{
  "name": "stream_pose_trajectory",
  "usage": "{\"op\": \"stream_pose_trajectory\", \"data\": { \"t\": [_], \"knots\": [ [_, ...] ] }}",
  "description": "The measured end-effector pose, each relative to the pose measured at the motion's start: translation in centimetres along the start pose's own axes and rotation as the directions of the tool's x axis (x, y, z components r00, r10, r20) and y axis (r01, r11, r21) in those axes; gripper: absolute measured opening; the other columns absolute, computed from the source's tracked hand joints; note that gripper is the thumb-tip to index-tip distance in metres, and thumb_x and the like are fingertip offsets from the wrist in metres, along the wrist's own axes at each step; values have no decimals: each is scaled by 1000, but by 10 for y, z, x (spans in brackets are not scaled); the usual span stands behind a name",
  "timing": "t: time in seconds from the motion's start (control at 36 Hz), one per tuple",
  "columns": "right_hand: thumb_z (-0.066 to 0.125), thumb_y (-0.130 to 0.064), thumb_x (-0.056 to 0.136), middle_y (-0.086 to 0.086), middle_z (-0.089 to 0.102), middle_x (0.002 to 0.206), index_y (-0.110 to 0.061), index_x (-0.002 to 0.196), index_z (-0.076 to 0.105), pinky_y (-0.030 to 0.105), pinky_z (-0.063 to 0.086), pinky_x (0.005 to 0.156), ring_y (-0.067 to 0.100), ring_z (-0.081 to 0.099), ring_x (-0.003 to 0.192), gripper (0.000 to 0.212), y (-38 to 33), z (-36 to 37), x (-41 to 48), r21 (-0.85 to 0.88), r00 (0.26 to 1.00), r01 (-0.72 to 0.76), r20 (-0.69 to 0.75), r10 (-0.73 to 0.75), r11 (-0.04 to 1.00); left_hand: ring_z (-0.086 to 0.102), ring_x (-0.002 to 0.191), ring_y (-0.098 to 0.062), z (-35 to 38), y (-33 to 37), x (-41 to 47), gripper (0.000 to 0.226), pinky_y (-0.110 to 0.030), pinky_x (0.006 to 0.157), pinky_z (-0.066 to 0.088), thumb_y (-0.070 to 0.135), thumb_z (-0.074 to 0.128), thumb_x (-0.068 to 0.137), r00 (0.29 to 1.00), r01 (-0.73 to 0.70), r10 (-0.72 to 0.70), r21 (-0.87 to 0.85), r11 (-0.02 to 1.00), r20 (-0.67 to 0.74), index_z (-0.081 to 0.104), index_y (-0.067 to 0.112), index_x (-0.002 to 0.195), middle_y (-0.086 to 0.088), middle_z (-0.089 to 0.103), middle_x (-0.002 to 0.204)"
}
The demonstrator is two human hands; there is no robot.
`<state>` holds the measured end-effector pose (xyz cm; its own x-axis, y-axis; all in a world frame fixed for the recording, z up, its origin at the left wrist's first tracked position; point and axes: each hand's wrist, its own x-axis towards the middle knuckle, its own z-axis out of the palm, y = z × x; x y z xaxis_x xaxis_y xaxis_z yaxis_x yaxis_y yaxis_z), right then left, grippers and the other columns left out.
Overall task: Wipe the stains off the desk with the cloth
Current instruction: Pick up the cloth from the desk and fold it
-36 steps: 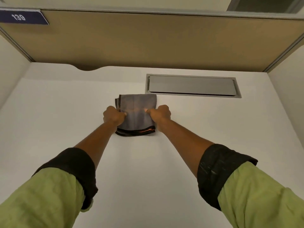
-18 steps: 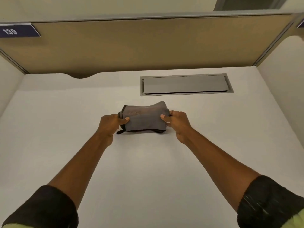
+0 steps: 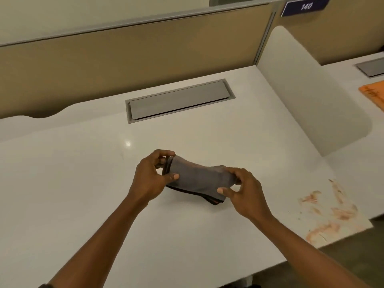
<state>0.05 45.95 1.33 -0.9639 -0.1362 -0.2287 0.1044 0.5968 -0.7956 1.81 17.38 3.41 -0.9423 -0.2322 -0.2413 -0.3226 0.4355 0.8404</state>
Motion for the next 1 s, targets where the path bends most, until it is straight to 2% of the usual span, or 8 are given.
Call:
{"op": "stream_pose_trajectory", "data": {
  "t": [0.06, 0.14, 0.25, 0.47, 0.64, 0.72, 0.83, 1.0],
  "knots": [
    [92, -27, 79, -6, 65, 108, -20, 122, 68, 18, 44, 84, 17, 59, 107, 49, 14, -18, -16, -77, 998, 15, -62, -20, 997, 68, 112, -6, 21, 12, -6, 59, -8, 86, 45, 13, 98, 79, 998, -61, 59, 108, 992, 25, 72, 33, 128, 15, 75, 118],
    [92, -33, 80, -3, 60, 106, -20, 112, 72, 22, 45, 81, 18, 53, 106, 39, 34, -46, -38, -116, 989, -4, -147, -13, 993, 61, 105, -8, 53, 29, -13, 44, -20, 91, 48, 17, 95, 83, 983, -184, 181, 219, 958, 35, 76, 29, 121, 16, 70, 109],
    [91, -34, 80, -12, 60, 117, -29, 109, 68, 11, 51, 75, 6, 61, 106, 37, 65, -79, -69, 88, 983, -62, -169, 76, 994, 50, 114, -15, 90, 53, -18, 34, -21, 88, 39, 24, 98, 80, 958, -288, 274, 321, 902, 88, 79, 24, 108, 3, 61, 116],
    [86, -56, 74, 1, 66, 83, -26, 90, 63, 39, 59, 70, 24, 67, 82, 41, 127, -110, -121, 440, 945, -137, -211, 251, 888, 72, 110, -5, 148, 86, -22, 29, -28, 81, 64, 36, 95, 83, 900, -147, 86, 112, 983, 427, 72, 28, 98, 13, 78, 107],
    [90, -14, 80, -4, 75, 114, -31, 116, 69, 41, 65, 91, 19, 72, 112, 46, 150, -132, -132, 472, 921, -117, -279, 274, 874, 72, 107, -14, 188, 93, -24, 32, -34, 86, 65, 23, 97, 83, 843, -276, 148, 179, 944, 517, 71, 27, 101, 8, 77, 107],
    [86, -3, 84, -5, 74, 121, -27, 123, 71, 38, 62, 95, 16, 69, 118, 49, 146, -145, -135, 334, 918, -19, -367, 149, 942, 68, 107, -6, 203, 95, -25, 35, -25, 94, 53, 14, 94, 84, 829, -433, 306, 191, 881, 469, 70, 28, 104, 15, 76, 107],
    [80, -8, 87, 7, 68, 117, -8, 119, 75, 34, 62, 90, 24, 66, 114, 32, 154, -151, -140, -125, 849, 240, -453, -271, 963, 60, 109, -20, 217, 91, -26, 37, -37, 86, 53, 4, 87, 85, 723, -684, 573, 287, 671, 386, 68, 22, 111, 10, 68, 115],
    [77, -13, 89, 8, 67, 120, -15, 124, 73, 35, 58, 96, 22, 63, 113, 35, 189, -112, -157, -595, 850, 375, -86, -520, 711, 66, 120, -40, 228, 48, -38, 40, -44, 83, 55, -12, 84, 80, 605, -785, 599, 522, 335, 525, 75, 7, 113, -15, 70, 128]
  ]
}}
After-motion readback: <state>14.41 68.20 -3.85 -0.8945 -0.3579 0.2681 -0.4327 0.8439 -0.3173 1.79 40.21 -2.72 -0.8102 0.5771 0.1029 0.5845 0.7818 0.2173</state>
